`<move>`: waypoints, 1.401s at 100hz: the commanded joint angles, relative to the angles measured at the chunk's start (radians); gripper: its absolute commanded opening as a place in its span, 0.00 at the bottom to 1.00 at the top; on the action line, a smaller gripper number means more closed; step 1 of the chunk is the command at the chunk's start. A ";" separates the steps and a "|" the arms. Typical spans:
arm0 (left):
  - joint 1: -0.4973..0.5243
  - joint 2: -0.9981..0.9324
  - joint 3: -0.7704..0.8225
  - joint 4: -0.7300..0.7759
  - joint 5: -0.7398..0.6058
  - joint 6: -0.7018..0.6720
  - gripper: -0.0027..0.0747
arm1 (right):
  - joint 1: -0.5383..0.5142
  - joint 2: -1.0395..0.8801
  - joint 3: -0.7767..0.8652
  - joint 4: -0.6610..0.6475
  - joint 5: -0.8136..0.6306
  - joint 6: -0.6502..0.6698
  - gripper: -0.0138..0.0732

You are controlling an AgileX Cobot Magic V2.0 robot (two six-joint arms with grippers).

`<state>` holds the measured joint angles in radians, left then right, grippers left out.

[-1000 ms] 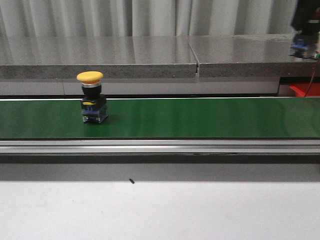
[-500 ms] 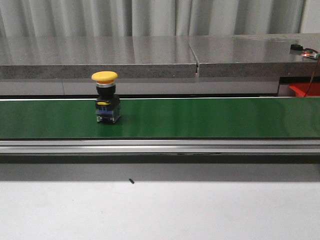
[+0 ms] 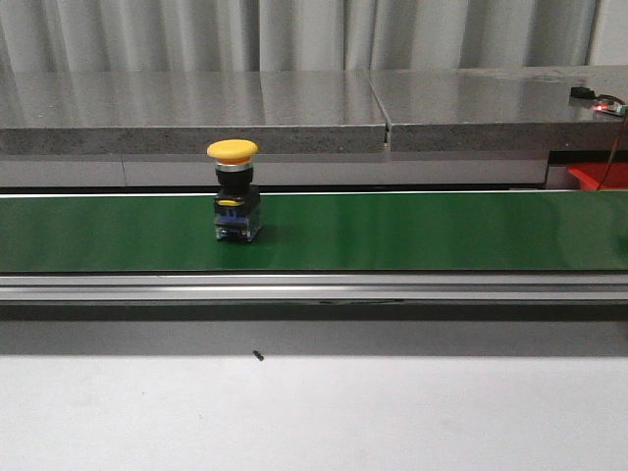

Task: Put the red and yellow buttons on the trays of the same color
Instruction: 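Carry the red button into the red tray and open the right gripper, then lower the right gripper onto the yellow button on the belt and grasp it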

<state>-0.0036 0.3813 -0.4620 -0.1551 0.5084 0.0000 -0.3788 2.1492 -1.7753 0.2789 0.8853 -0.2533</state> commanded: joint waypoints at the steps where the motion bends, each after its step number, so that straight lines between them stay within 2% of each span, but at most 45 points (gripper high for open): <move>1: 0.001 0.006 -0.031 -0.012 -0.076 0.000 0.01 | -0.005 -0.061 -0.031 0.017 -0.039 -0.006 0.28; 14: 0.001 0.006 -0.031 -0.012 -0.076 0.000 0.01 | -0.006 -0.061 -0.031 0.013 -0.037 -0.006 0.37; 34: 0.001 0.006 -0.031 -0.012 -0.076 0.000 0.01 | -0.006 -0.061 -0.031 0.013 -0.037 -0.008 0.72; 43: 0.001 0.006 -0.031 -0.012 -0.076 0.000 0.01 | -0.006 -0.067 -0.031 0.013 -0.037 -0.008 0.81; 71: 0.001 0.006 -0.031 -0.012 -0.076 0.000 0.01 | -0.006 -0.166 -0.041 0.013 -0.029 -0.009 0.82; 101: 0.001 0.006 -0.031 -0.012 -0.076 0.000 0.01 | 0.059 -0.328 -0.032 0.043 0.149 -0.082 0.82; 119: 0.001 0.006 -0.031 -0.012 -0.076 0.000 0.01 | 0.162 -0.441 0.063 0.067 0.157 -0.119 0.82; 140: 0.001 0.006 -0.031 -0.012 -0.076 0.000 0.01 | 0.343 -0.555 0.277 0.066 0.094 -0.147 0.82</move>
<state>-0.0036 0.3813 -0.4620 -0.1551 0.5084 0.0000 -0.0991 1.6802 -1.5477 0.3193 1.0397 -0.3781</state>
